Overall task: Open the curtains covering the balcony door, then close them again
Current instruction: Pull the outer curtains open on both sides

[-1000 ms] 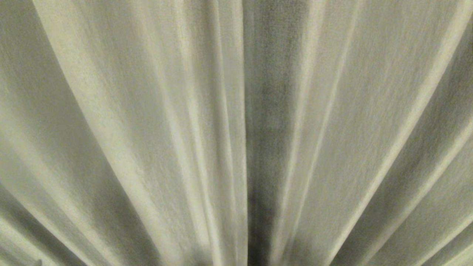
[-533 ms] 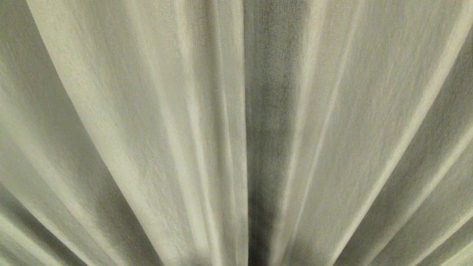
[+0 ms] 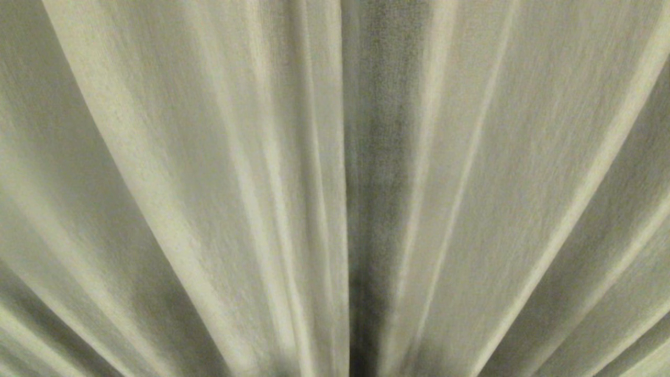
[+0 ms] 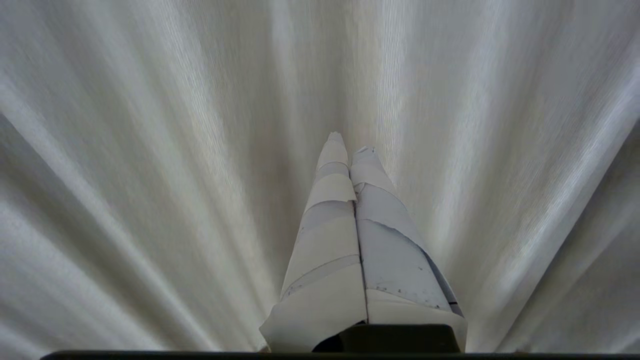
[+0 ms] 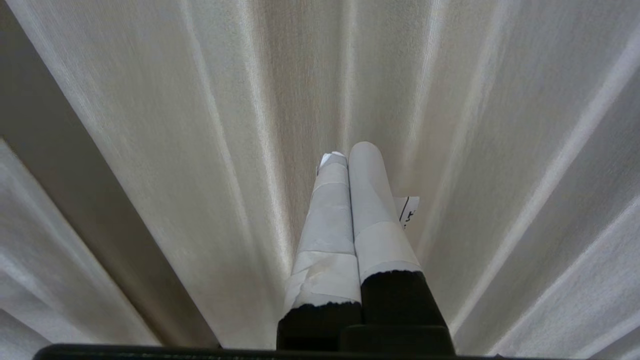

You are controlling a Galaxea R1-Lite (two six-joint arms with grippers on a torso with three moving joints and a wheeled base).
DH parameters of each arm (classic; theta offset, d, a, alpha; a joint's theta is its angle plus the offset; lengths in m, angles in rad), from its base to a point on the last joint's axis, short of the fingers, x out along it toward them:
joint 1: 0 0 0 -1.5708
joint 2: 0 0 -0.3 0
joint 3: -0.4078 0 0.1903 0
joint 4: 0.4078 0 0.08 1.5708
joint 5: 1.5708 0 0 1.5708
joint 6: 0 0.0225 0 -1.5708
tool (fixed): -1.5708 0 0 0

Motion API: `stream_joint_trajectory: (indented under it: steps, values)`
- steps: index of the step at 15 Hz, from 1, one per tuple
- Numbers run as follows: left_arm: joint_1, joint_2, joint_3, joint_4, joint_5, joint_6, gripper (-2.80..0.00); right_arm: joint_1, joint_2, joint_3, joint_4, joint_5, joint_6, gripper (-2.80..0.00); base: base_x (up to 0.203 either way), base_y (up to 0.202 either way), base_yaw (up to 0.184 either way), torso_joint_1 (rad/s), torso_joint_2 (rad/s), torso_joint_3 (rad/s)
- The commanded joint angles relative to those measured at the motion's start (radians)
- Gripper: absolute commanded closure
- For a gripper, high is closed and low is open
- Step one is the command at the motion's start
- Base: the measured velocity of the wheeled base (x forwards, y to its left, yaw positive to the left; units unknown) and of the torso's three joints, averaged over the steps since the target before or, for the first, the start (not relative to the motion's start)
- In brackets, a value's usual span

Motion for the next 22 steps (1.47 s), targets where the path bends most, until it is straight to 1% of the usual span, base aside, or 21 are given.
stream_joint_trajectory:
  steps: [1, 4, 12, 16, 18, 19, 20, 21, 22]
  values:
    - [-0.002, -0.022, 0.0, 0.001, 0.0, 0.0, 0.0, 0.0, 0.002, 0.0, 0.0, 0.0, 0.0, 0.0, 0.0, 0.0, 0.0, 0.0, 0.0, 0.0]
    - [-0.002, -0.022, 0.0, 0.002, 0.002, -0.021, 0.0, 0.0, 0.002, 0.0, 0.0, 0.0, 0.0, 0.0, 0.0, 0.0, 0.0, 0.0, 0.0, 0.0]
    - [0.0, -0.022, 0.0, 0.002, 0.002, -0.021, 0.0, 0.0, 0.002, 0.0, 0.0, 0.0, 0.0, 0.0, 0.0, 0.0, 0.0, 0.0, 0.0, 0.0]
    - [-0.001, -0.022, 0.0, 0.002, 0.002, -0.021, 0.0, 0.0, 0.002, 0.0, 0.004, 0.003, -0.031, 0.0, 0.0, 0.0, 0.0, 0.0, 0.0, 0.0]
    - [-0.002, -0.022, 0.0, 0.002, 0.003, -0.021, 0.0, 0.0, 0.002, 0.0, 0.001, 0.0, -0.002, 0.0, 0.0, 0.0, 0.0, 0.0, 0.0, 0.0]
    - [-0.002, -0.022, 0.0, 0.002, 0.002, -0.021, 0.0, 0.0, 0.0, 0.0, 0.0, 0.0, -0.002, 0.0, 0.0, 0.0, 0.0, 0.0, 0.0, 0.0]
    - [-0.001, -0.022, 0.0, 0.002, 0.002, -0.021, 0.0, 0.0, 0.0, 0.0, -0.002, 0.003, -0.01, 0.0, 0.0, 0.0, 0.0, 0.0, 0.0, 0.0]
    - [-0.002, -0.022, 0.0, 0.002, 0.003, -0.021, 0.0, 0.0, 0.0, 0.0, -0.003, 0.006, -0.034, 0.0, 0.0, 0.0, 0.0, 0.0, 0.0, 0.0]
    - [-0.002, -0.022, 0.0, 0.002, 0.003, -0.021, 0.0, 0.0, 0.0, 0.0, -0.006, 0.022, -0.079, 0.0, 0.0, 0.0, 0.0, 0.0, 0.0, 0.0]
